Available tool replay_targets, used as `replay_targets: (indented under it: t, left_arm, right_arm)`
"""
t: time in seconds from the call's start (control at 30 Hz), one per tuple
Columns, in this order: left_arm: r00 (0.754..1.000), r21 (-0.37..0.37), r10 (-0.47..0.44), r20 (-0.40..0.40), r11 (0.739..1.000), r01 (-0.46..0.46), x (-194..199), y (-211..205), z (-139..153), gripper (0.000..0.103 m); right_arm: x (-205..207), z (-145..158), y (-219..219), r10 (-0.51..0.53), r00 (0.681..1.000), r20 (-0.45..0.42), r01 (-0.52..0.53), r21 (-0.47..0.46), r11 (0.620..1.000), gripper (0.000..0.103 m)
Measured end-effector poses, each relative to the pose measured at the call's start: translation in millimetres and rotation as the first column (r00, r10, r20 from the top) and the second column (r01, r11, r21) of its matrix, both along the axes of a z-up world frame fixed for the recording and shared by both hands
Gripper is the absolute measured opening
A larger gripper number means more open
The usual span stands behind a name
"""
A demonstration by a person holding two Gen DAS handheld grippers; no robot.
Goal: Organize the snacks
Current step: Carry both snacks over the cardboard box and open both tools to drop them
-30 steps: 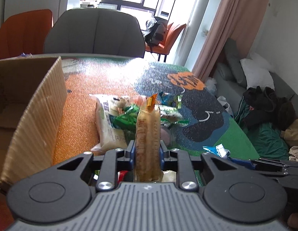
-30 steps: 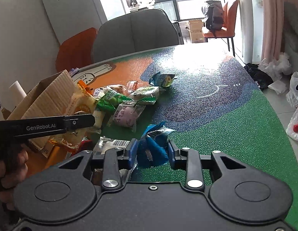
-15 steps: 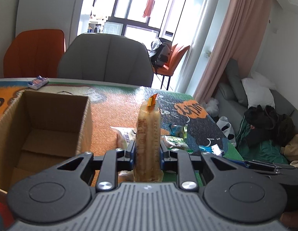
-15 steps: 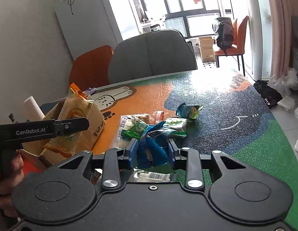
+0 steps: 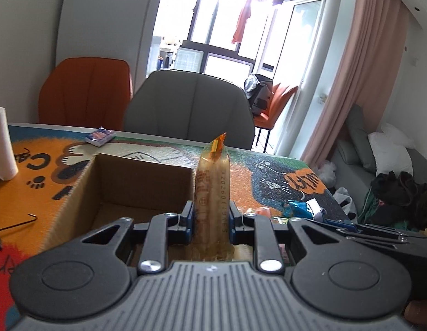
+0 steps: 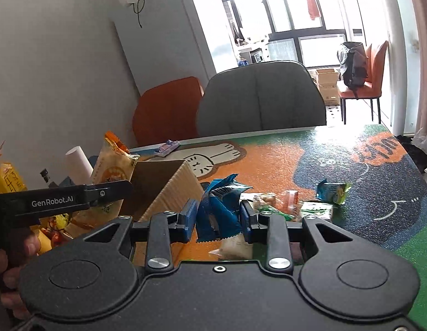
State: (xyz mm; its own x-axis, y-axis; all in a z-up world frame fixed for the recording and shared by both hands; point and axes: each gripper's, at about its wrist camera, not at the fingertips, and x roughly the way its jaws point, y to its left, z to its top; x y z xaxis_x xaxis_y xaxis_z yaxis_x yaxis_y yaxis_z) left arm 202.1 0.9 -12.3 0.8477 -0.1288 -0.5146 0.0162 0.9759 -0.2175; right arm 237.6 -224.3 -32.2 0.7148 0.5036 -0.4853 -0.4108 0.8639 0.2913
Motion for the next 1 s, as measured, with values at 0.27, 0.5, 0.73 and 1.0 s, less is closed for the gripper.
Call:
replay_targets:
  t: [0.27, 0.5, 0.73, 1.0]
  left_arm:
    - [0.997, 0.015, 0.076, -0.01, 0.997, -0.075, -11.0, 36.7, -5.6, 0.023]
    - [0.993, 0.013, 0.118, -0.022, 0.993, -0.117, -16.9, 69.2, -8.4, 0.023]
    - [0.99, -0.018, 0.134, -0.033, 0.991, -0.135, -14.6, 92.2, -14.9, 0.023]
    - [0.986, -0.012, 0.162, -0.029, 0.987, -0.162, -9.6, 97.0, -18.7, 0.034]
  right_arm:
    - [-1.2, 6.0, 38.1, 0.058, 0.998, 0.014, -0.058, 0.004, 0.998, 0.032]
    - [-3.3, 12.3, 65.1, 0.084, 0.996, 0.024, -0.084, 0.015, 0.996, 0.032]
    - [-3.0, 11.4, 88.5, 0.113, 0.993, 0.015, -0.113, -0.002, 0.994, 0.032]
    - [-0.2, 7.8, 104.3, 0.135, 0.991, -0.004, -0.135, -0.023, 0.991, 0.032]
